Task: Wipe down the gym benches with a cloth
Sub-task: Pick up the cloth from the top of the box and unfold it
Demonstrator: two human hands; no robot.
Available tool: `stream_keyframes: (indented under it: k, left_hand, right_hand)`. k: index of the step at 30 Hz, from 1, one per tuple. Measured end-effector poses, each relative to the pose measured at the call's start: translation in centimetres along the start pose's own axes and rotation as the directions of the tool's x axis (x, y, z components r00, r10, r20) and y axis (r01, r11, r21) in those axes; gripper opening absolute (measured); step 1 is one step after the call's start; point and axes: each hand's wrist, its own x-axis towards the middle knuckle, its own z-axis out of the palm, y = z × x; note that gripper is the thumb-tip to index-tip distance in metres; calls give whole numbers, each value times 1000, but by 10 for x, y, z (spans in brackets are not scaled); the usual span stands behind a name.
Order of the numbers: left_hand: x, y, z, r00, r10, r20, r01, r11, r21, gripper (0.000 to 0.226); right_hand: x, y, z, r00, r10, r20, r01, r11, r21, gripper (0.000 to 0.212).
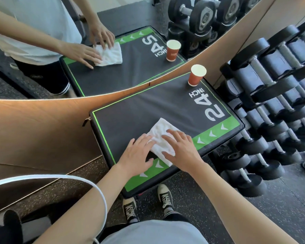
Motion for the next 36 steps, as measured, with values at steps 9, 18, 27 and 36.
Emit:
stream_keyframes:
  k: [9, 18, 27, 36]
  left_hand:
    - [-16, 1, -1, 982, -186, -29, 185, 982, -35, 65]
    - [-24, 14, 5, 955, -294, -42, 290, 953, -81, 67]
    - [-23, 25, 4, 939, -338, -60, 334, 939, -79, 69]
    - [-21, 37, 4, 917, -385, -103, 374, 921, -109, 70]
  right_hand:
    - [50, 19, 12, 952, -162, 261, 167, 986, 6, 93]
    - [45, 27, 30, 972, -197, 127, 198, 980, 5, 93]
    - [22, 20, 46, 985, -165, -45, 164, 986, -20, 69]
    - [23, 19, 40, 970, -234, -59, 234, 972, -8, 53]
